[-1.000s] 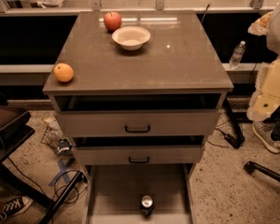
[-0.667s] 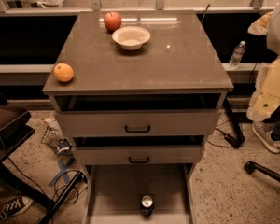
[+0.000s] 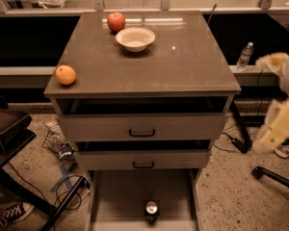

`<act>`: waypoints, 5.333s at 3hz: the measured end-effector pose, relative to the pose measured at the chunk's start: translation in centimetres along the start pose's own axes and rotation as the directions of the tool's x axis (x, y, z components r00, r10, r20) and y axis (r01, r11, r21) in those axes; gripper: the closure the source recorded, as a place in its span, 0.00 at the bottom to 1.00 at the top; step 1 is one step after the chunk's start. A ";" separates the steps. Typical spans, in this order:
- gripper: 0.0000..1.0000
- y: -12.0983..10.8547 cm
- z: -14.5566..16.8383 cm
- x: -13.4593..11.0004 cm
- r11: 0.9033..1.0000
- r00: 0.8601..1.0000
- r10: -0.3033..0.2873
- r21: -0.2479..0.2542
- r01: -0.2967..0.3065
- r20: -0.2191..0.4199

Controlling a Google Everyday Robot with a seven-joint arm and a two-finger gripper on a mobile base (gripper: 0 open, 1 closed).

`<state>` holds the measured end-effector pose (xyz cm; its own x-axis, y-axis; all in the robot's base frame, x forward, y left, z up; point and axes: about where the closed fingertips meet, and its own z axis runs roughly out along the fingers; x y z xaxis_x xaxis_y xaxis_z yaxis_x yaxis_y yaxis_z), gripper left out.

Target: Pick pepsi can from bottom drawer and place on counter

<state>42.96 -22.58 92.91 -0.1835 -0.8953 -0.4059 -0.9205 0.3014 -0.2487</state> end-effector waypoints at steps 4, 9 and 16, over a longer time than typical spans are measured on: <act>0.00 2.5 15.9 12.5 0.996 0.929 0.069 0.028 -0.085 0.364; 0.00 7.1 41.7 19.2 0.981 0.687 0.170 -0.051 -0.189 0.706; 0.02 19.0 68.2 14.2 0.965 0.677 0.247 -0.240 -0.106 0.693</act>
Offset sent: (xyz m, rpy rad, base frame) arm 0.0080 -0.0638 -0.2062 0.3959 -0.2480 0.0547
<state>46.39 -7.16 22.46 -0.1125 -0.3042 -0.9460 -0.9516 0.3070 0.0145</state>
